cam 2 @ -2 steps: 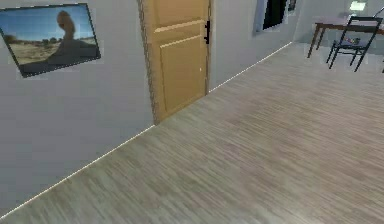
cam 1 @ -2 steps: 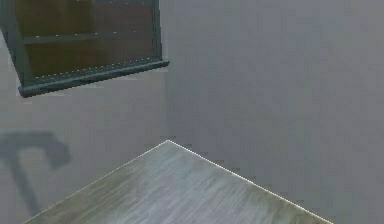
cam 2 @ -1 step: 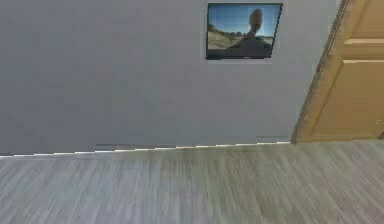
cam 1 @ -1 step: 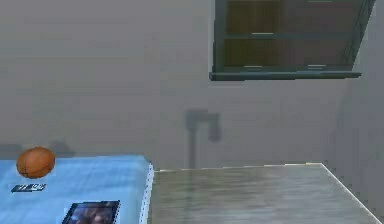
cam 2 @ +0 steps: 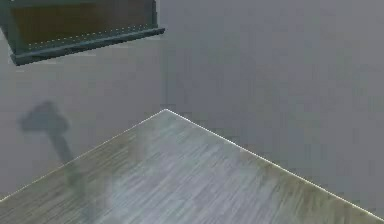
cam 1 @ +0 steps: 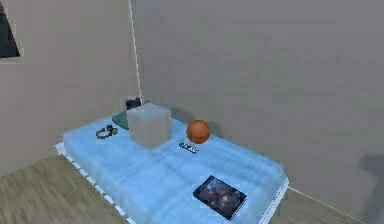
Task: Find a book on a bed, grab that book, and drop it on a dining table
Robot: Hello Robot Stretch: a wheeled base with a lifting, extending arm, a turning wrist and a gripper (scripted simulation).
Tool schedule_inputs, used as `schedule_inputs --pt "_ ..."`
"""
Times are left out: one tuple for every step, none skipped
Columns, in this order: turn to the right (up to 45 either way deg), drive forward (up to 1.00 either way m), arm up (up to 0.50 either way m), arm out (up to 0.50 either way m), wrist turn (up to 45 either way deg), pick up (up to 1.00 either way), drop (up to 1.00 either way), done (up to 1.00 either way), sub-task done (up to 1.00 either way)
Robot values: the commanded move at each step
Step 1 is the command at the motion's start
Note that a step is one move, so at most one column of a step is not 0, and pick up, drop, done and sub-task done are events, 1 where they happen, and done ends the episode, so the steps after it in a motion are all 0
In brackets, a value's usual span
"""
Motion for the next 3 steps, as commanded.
schedule_inputs --pt "-45.0 0.0 0.0 0.0 0.0 0.0 0.0 0.0 0.0" --pt "-30.0 0.0 0.0 0.0 0.0 0.0 0.0 0.0 0.0" --pt "45.0 0.0 0.0 0.0 0.0 0.0 0.0 0.0 0.0"
